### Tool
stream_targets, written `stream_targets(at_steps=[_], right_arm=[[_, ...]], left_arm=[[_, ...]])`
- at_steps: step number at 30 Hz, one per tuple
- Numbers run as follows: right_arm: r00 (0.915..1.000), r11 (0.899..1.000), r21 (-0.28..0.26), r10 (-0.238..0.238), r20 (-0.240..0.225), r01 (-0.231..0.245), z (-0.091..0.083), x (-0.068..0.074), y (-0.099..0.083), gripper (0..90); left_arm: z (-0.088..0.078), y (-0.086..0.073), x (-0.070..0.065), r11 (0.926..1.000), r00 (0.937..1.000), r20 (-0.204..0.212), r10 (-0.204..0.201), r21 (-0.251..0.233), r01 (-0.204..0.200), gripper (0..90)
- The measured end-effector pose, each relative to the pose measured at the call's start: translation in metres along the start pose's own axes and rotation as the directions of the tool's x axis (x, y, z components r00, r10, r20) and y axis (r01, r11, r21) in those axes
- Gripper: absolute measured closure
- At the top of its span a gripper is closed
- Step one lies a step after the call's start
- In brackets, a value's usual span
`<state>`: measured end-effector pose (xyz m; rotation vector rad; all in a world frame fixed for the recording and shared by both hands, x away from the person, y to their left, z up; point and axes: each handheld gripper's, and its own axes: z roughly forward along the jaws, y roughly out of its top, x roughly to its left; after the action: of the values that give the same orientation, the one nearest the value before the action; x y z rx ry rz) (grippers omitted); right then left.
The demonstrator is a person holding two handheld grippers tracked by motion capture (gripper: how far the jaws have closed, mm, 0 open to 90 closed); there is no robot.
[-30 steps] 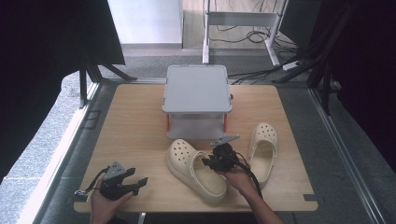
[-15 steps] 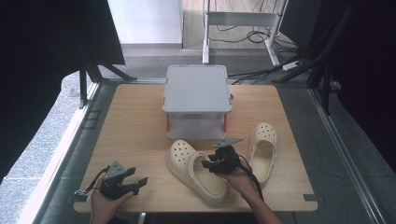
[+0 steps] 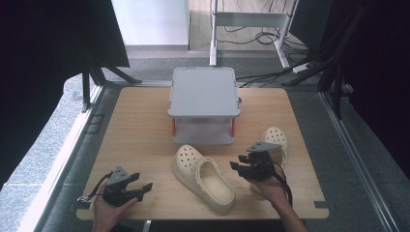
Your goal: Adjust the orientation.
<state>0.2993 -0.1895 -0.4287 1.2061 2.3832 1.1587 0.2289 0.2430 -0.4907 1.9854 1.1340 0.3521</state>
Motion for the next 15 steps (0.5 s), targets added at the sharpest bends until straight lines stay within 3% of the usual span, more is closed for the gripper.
stream_targets(at_steps=[8,15], right_arm=[[0.9982,0.999,-0.006,0.035,0.05,-0.035,-0.011,-0.015,-0.011,55.4],[0.991,0.997,-0.003,0.075,0.111,-0.075,-0.018,-0.027,-0.016,55.3]], left_arm=[[0.003,0.003,-0.001,1.0,1.0,0.003,0.009,0.003,-0.009,33.4],[0.002,0.003,0.0,0.9999,0.9999,0.003,0.01,-0.002,-0.01,33.4]])
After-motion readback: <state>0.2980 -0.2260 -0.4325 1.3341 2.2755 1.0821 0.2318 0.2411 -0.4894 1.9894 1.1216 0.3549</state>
